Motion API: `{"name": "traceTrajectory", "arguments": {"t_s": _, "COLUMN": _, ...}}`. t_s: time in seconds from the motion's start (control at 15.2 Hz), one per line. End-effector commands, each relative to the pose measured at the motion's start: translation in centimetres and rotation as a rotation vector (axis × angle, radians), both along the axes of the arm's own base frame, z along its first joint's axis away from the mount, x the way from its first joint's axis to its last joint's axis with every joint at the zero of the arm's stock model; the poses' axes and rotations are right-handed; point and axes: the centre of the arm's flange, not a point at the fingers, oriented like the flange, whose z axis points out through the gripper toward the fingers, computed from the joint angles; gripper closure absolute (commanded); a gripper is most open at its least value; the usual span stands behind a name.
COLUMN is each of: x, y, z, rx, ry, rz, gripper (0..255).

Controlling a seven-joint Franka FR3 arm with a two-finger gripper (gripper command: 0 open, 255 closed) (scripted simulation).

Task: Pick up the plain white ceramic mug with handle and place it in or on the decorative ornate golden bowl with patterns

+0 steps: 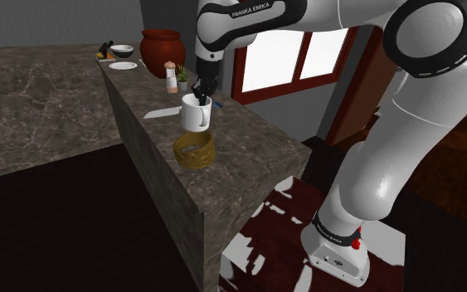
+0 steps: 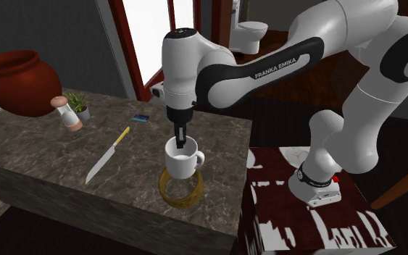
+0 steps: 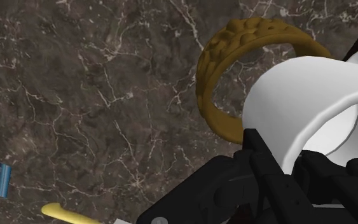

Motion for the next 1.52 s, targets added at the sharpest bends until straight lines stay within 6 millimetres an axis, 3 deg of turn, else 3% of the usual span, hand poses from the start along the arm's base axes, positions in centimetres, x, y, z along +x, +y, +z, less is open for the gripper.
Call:
{"name": "traceTrajectory", "arguments": {"t_s": 0.0, "x": 0.0, "y": -0.1, "z": -1.0, "rx": 0.0, "ry": -0.001, "rz": 0.0, "gripper": 255}}
{"name": "traceTrajectory", "arguments": {"t_s": 0.59, "x": 0.0, "y": -0.1, "z": -5.6, "rx": 0.0, "ry": -0.001, "rz": 0.0, "gripper": 255}}
{"name": "traceTrajectory", "arguments": {"t_s": 1.06, "x": 0.0, "y": -0.1, "z": -5.6, "rx": 0.0, "ry": -0.001, "rz": 0.0, "gripper": 255}}
{"name": "traceTrajectory", "arguments": {"t_s": 1.12, "x": 0.0, "y": -0.1, "z": -5.6, "rx": 0.0, "ry": -0.001, "rz": 0.0, "gripper": 0}}
{"name": "traceTrajectory", "arguments": {"t_s": 1.45, "x": 0.0, "y": -0.1, "z": -5.6, "rx": 0.0, "ry": -0.001, "rz": 0.0, "gripper": 0}}
